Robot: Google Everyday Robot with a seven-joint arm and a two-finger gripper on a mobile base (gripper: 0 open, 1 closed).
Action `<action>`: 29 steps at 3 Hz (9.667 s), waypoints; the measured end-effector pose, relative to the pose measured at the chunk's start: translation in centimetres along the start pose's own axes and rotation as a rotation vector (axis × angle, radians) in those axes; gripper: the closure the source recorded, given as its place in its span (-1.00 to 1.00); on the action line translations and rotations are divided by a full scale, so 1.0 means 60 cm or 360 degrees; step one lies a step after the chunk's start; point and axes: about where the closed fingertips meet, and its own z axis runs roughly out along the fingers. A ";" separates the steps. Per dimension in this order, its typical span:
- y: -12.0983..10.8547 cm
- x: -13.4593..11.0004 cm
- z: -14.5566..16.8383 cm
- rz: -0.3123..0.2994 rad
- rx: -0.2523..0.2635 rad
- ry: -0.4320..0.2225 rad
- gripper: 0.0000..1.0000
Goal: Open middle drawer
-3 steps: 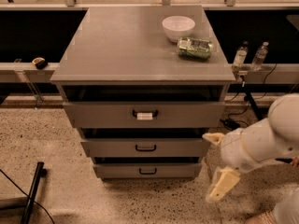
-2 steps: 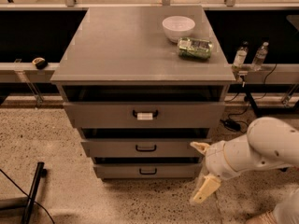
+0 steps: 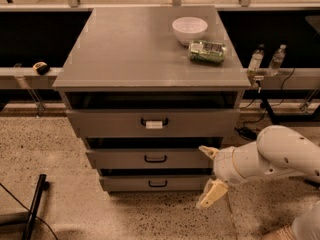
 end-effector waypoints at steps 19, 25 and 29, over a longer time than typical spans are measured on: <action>-0.076 0.252 0.222 -0.0383 -0.0080 0.0439 -0.74; -0.209 0.112 0.226 -0.0509 0.0017 0.0447 0.12; -0.206 0.274 0.294 -0.0313 -0.0095 0.0453 0.76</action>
Offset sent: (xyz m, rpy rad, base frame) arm 0.0831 0.0142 -0.1087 0.3056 -0.3870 0.3227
